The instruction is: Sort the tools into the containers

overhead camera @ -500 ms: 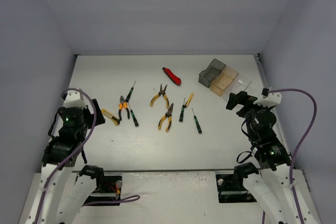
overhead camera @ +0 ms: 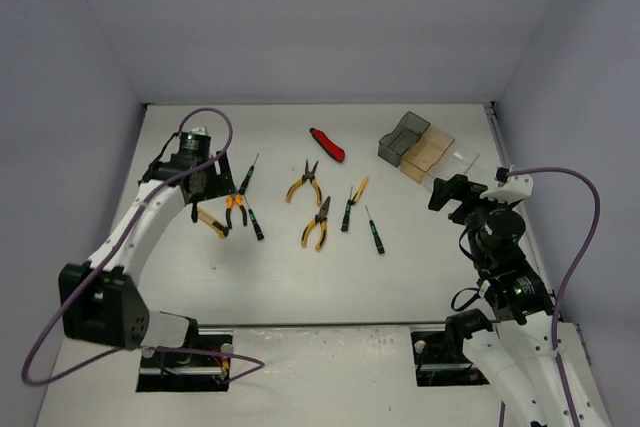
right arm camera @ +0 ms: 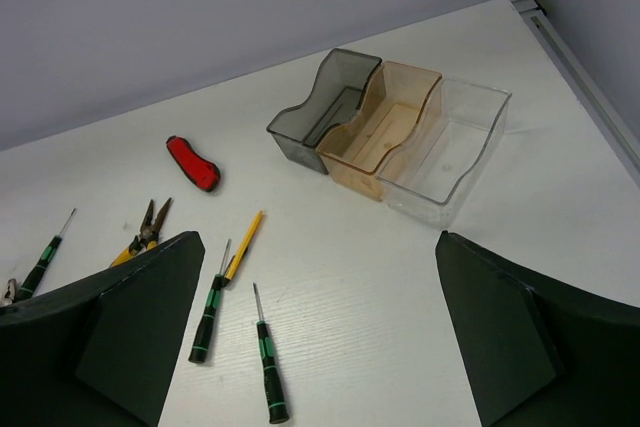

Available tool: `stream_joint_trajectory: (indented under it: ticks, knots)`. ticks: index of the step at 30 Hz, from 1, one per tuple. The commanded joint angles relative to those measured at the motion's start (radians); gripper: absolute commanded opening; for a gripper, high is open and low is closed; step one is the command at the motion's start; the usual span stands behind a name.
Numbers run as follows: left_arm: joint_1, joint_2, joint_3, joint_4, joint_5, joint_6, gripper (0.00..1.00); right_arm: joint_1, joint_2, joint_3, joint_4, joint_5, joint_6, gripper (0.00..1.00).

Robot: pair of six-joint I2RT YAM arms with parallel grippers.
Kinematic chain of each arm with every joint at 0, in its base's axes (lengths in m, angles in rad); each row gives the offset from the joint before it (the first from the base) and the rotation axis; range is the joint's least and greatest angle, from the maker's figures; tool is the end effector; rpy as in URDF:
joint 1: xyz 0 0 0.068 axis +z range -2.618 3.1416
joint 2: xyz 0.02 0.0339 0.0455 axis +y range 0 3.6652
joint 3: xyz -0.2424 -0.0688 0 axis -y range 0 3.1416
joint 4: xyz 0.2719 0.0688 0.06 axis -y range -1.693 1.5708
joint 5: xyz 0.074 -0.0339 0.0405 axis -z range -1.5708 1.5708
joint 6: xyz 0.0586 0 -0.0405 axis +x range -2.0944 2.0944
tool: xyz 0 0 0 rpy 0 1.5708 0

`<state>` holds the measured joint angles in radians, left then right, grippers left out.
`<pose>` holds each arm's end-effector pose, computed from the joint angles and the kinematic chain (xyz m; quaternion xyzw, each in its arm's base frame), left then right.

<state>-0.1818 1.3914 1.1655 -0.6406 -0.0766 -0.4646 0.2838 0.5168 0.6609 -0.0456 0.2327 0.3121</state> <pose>0.3361 -0.0572 0.2487 -0.1453 0.9267 -0.0754 0.3382 0.1959 0.0431 0.3446 0.0955 0.6656 0.1416 0.7265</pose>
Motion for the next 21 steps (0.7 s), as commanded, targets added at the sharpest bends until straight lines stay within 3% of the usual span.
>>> stream_joint_trajectory:
  ticks: [1,7,13,21]
  knots:
    - [0.007,0.173,0.135,0.024,0.002,-0.067,0.67,0.016,0.015,0.011,0.052,-0.029,-0.004,1.00]
    - [0.005,0.395,0.267,0.029,0.001,-0.065,0.58,0.025,0.015,0.007,0.050,-0.051,-0.001,1.00]
    - [0.011,0.474,0.304,0.087,-0.037,-0.052,0.52,0.040,0.006,0.008,0.050,-0.056,-0.007,1.00]
    - [0.016,0.561,0.327,0.108,-0.072,-0.037,0.52,0.043,0.017,0.006,0.050,-0.067,-0.005,1.00]
